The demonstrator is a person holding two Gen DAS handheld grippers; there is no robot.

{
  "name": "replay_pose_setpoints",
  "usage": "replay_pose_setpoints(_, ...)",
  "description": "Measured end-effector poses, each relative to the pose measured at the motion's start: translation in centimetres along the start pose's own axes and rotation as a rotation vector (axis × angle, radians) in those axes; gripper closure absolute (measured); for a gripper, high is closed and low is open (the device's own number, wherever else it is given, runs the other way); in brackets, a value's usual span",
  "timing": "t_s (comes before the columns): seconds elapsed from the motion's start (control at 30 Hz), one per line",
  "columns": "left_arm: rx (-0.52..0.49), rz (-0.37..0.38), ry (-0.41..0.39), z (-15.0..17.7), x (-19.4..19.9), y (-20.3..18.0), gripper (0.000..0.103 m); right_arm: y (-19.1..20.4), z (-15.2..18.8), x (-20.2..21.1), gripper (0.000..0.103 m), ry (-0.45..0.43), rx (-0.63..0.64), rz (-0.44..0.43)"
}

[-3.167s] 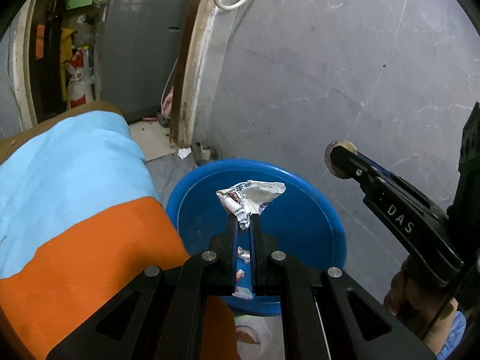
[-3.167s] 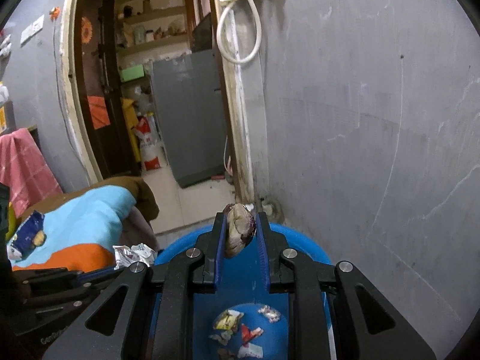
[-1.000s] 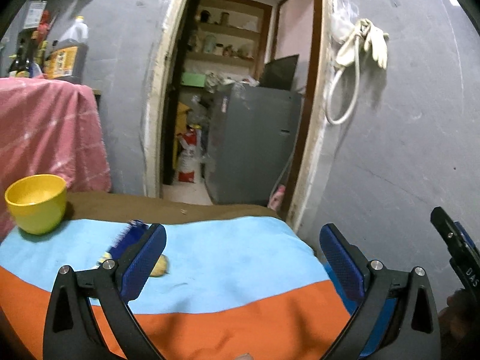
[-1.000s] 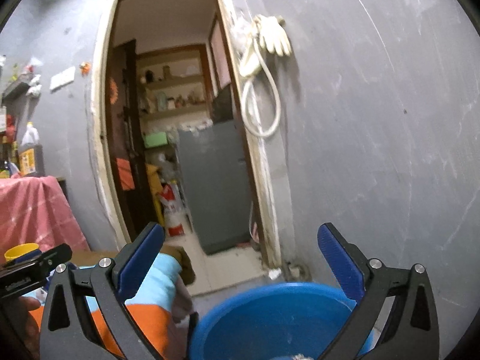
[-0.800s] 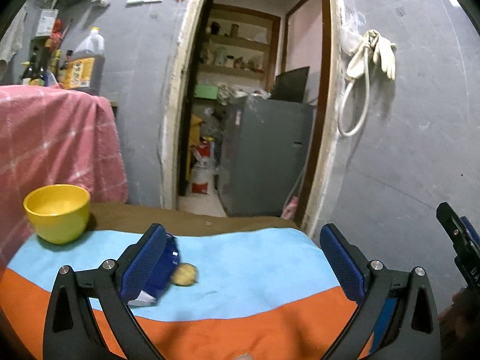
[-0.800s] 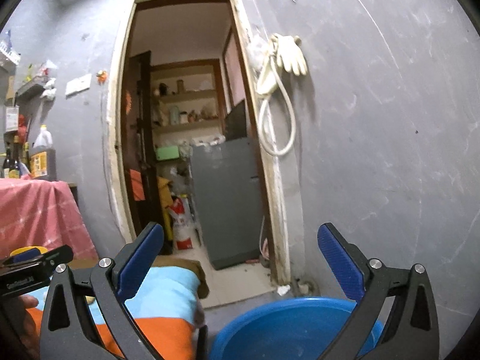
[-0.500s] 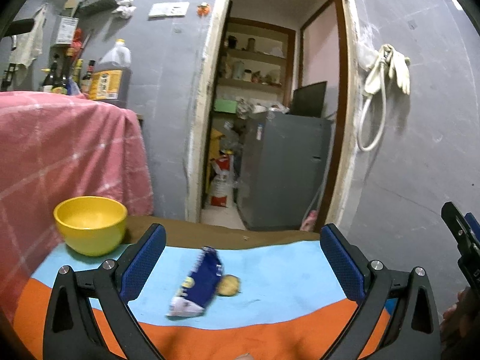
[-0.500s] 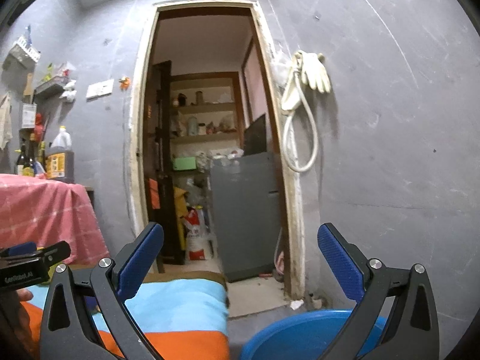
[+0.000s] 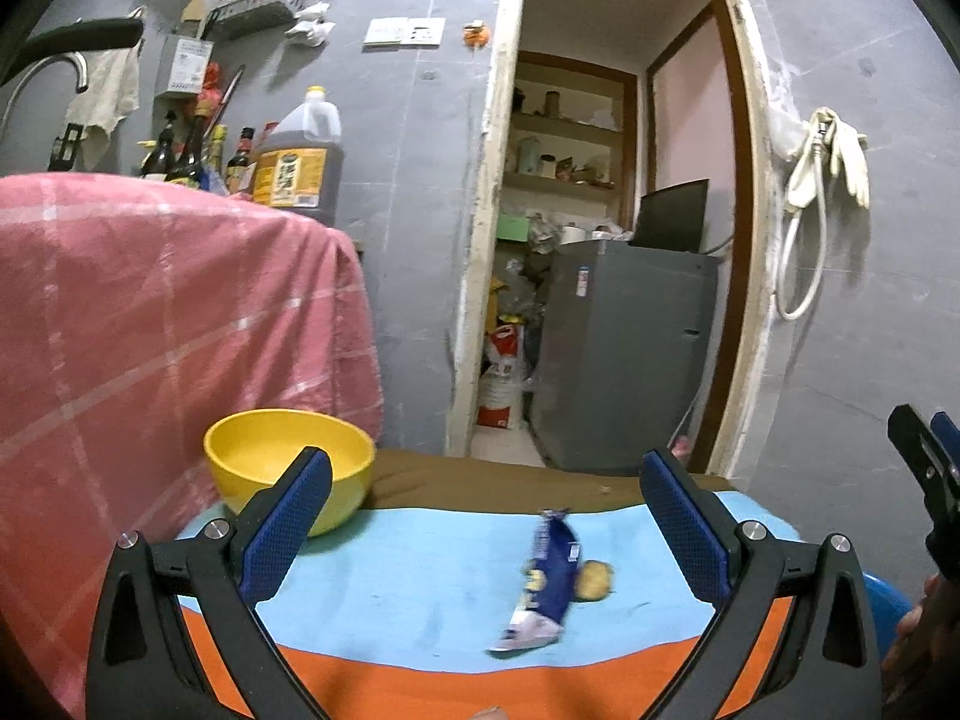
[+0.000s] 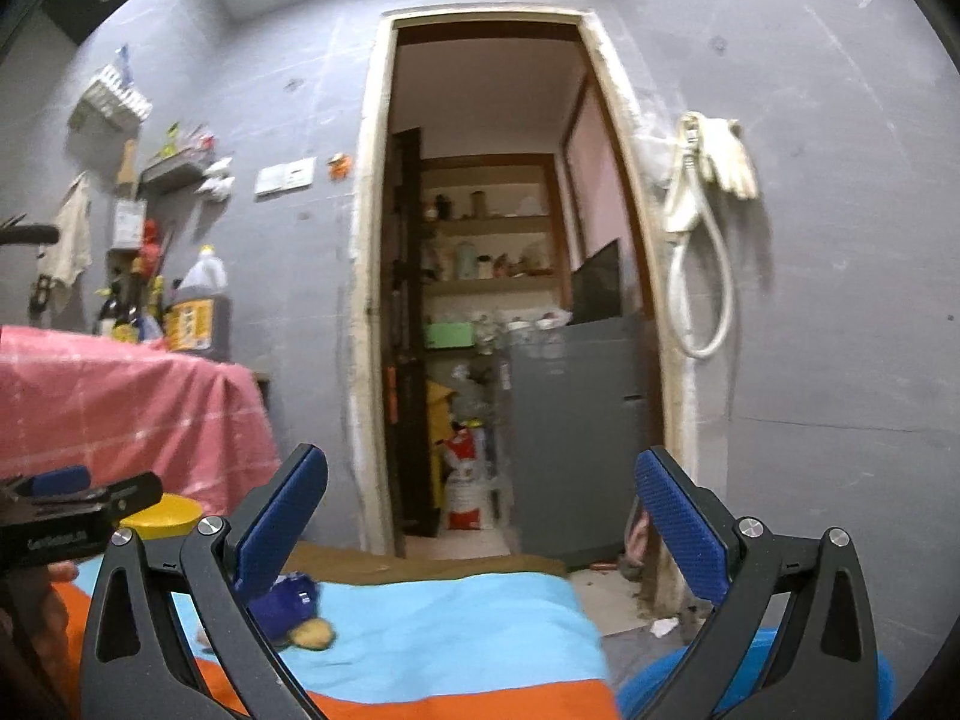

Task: Collect trash
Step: 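Return both open tools over the blue snack bag and potato piece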

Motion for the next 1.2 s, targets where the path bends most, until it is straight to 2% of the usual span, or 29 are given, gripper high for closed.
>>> replay_pose_setpoints(0.33,0.028,-0.024,0.031,1.0,-1.6,3.9,0.002,3.2,1.8,-2.8,0.0,0.09,0.041,-0.067)
replay_pose_setpoints(0.53,0.024,-0.007,0.073,2.1,-2.3,4.3,0.002,4.9,3.2,-4.9,0.0,0.194,0.097,-0.107)
replay_pose_setpoints(0.7,0.006,0.022,0.177,3.0,-3.9,3.7,0.002,5.3,4.0,-6.5,0.0,0.292,0.112,-0.119)
replay_pose_setpoints(0.87,-0.005,0.054,0.274,3.8,-5.3,3.0,0.002,4.8,5.1,-8.2,0.0,0.405,0.07,-0.142)
replay_pose_setpoints(1.07,-0.001,0.129,0.402,4.9,-6.7,2.1,0.003,3.7,9.3,-11.5,0.001,0.686,-0.061,-0.19)
replay_pose_setpoints(1.1,0.003,0.148,0.423,5.2,-6.9,2.0,0.004,3.6,9.5,-11.6,0.002,0.696,-0.076,-0.204)
replay_pose_setpoints(1.2,0.0,0.192,0.466,5.5,-7.2,1.4,0.016,3.3,9.5,-11.3,0.002,0.689,-0.094,-0.207)
Point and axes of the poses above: each gripper's, at about its wrist camera, not at the fingertips, and x roughly against the way its jaws point, y to its left, z to its underside, the point moved 4 cm from there along -x, roughly the way its jaws point, and after that the axes turned 11 degrees about -z, right-handed, at the moved point
